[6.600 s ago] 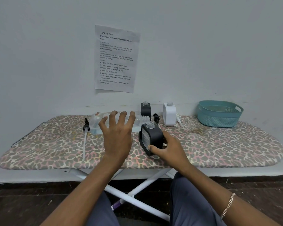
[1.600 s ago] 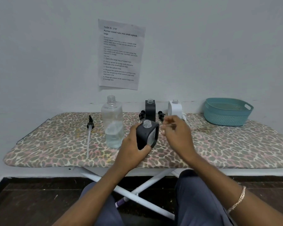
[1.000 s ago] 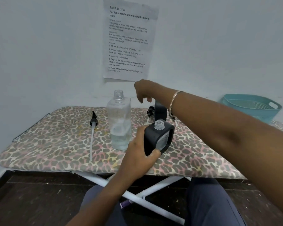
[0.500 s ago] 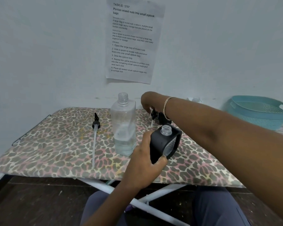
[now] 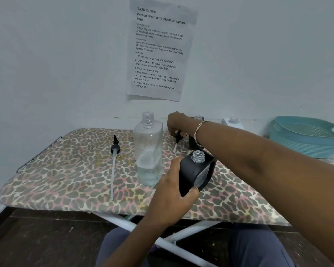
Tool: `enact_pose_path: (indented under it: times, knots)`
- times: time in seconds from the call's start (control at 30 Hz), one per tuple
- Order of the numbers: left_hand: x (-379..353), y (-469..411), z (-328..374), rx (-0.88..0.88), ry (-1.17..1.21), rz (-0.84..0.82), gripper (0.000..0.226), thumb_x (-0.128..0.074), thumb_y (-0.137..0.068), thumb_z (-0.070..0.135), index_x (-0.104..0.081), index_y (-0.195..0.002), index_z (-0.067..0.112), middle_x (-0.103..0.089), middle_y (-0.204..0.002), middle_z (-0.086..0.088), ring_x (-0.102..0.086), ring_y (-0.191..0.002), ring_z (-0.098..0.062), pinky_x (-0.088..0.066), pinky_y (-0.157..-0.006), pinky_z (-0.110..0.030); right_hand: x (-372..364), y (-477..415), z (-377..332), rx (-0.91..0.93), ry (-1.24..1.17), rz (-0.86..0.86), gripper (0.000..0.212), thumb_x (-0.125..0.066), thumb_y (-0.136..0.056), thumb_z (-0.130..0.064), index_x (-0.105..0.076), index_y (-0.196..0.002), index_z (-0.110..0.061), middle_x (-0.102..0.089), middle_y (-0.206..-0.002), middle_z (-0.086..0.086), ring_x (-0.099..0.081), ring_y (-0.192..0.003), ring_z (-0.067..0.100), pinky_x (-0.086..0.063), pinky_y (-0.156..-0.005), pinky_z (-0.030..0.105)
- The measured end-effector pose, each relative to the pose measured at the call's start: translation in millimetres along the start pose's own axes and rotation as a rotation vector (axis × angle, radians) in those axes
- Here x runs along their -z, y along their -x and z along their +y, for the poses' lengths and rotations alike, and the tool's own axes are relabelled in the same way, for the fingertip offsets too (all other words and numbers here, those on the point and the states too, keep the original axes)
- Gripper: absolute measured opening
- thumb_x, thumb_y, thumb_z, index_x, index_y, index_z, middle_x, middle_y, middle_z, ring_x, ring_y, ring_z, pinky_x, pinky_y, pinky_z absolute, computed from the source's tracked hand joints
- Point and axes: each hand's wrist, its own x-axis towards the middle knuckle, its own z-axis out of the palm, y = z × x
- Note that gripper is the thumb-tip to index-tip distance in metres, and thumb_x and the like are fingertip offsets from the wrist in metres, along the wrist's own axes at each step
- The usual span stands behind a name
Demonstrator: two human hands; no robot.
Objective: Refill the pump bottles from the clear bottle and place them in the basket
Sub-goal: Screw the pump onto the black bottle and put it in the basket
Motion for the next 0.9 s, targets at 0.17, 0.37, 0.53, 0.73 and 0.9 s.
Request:
enact_pose_path:
  times: [0.17, 0.37, 0.53, 0.73, 0.9]
  knots:
    - [0.5, 0.0, 0.3, -0.002, -0.021, 0.0, 0.056, -0.071, -0.09, 0.023, -0.041, -0.134, 0.037, -0.069, -0.102, 0.01, -0.07, -0.091, -0.013, -0.059, -0.075, -0.039, 19.2, 5.5, 12.0, 0.023, -0.384, 0.077, 0.022, -0.081, -0.082, -0.013, -0.061, -0.073, -0.011, -0.068, -0.048, 0.001, -0.061, -0.034, 0.009, -0.056, -0.052, 0.022]
    - [1.5, -0.5, -1.0, -0.016, -0.042, 0.011, 0.057, -0.073, -0.09, 0.021, -0.041, -0.136, 0.034, -0.068, -0.102, 0.014, -0.068, -0.089, -0.005, -0.054, -0.069, -0.021, 33.3, 45.5, 36.6, 0.131, -0.889, 0.257, 0.02, -0.087, -0.074, -0.003, -0.074, -0.086, 0.007, -0.078, -0.08, 0.019, -0.079, -0.072, 0.031, -0.066, -0.072, 0.041]
    - [1.0, 1.6, 4.2, -0.003, -0.049, 0.006, 0.056, -0.072, -0.089, 0.026, -0.042, -0.135, 0.036, -0.067, -0.1, 0.016, -0.068, -0.086, -0.003, -0.049, -0.067, -0.016, 35.0, 93.8, 71.5, 0.244, -1.181, 0.408, 0.013, -0.087, -0.075, -0.001, -0.074, -0.074, -0.004, -0.077, -0.087, 0.022, -0.078, -0.085, 0.037, -0.064, -0.084, 0.049]
    - [0.7, 3.7, 8.7, 0.02, -0.087, 0.015, 0.054, -0.065, -0.085, 0.036, -0.041, -0.134, 0.035, -0.068, -0.106, 0.013, -0.069, -0.089, -0.004, -0.058, -0.071, -0.033, 34.5, 171.5, 105.9, 0.383, -1.448, 0.551, 0.022, -0.081, -0.082, 0.004, -0.07, -0.101, 0.009, -0.074, -0.098, 0.027, -0.077, -0.093, 0.034, -0.064, -0.086, 0.042]
    - [0.2, 6.7, 12.7, 0.027, -0.091, 0.018, 0.052, -0.065, -0.086, 0.033, -0.041, -0.132, 0.033, -0.068, -0.104, 0.01, -0.069, -0.083, -0.008, -0.059, -0.068, -0.039, 15.8, 215.6, 116.0, 0.446, -1.516, 0.63, 0.017, -0.081, -0.083, 0.003, -0.072, -0.097, -0.001, -0.074, -0.102, 0.028, -0.075, -0.099, 0.04, -0.063, -0.087, 0.045]
